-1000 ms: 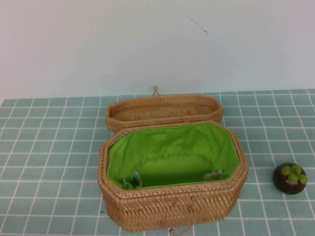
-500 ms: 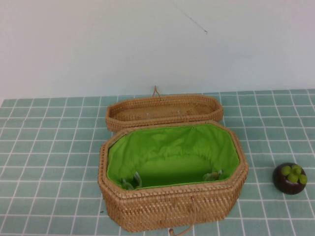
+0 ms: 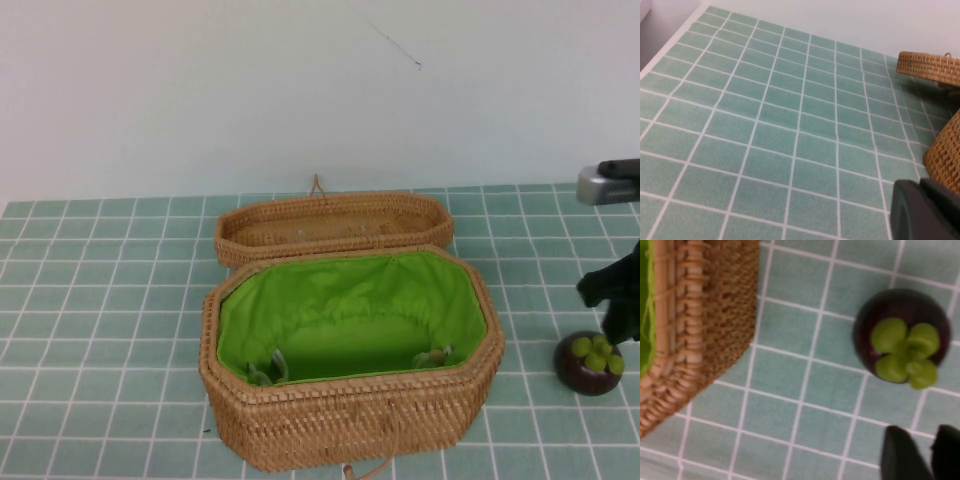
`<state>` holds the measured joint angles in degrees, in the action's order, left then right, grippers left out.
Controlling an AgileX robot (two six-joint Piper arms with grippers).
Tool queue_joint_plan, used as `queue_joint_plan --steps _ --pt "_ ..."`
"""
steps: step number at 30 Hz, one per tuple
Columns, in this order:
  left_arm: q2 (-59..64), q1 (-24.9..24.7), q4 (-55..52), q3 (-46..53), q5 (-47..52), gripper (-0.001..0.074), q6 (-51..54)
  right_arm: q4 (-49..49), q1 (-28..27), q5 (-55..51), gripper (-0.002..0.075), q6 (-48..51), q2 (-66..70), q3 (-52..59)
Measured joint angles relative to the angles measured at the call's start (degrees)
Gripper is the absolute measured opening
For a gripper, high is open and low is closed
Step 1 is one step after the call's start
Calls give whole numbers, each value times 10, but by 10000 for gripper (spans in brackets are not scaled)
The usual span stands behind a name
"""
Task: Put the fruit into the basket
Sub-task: Pick up the mangosteen on the table
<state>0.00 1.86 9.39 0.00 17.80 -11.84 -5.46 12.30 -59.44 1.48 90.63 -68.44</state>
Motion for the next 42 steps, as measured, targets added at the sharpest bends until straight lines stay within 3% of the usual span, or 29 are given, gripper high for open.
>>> queue_joint_plan --steps 5,7,10,29,35,42 --pt "0 0 0 0 0 -3 0 -16 0 19 529 -15 39 -1" --pt "0 0 0 0 0 -3 0 -9 0 29 617 -22 52 -1" --pt "0 0 0 0 0 -3 0 9 0 44 669 -30 69 -1" --pt "0 0 0 0 0 -3 0 32 0 101 689 -57 181 -2" --pt "0 0 0 0 0 -3 0 42 0 97 530 -72 183 -11" --pt "0 0 0 0 0 -3 0 41 0 22 519 -46 151 -99"
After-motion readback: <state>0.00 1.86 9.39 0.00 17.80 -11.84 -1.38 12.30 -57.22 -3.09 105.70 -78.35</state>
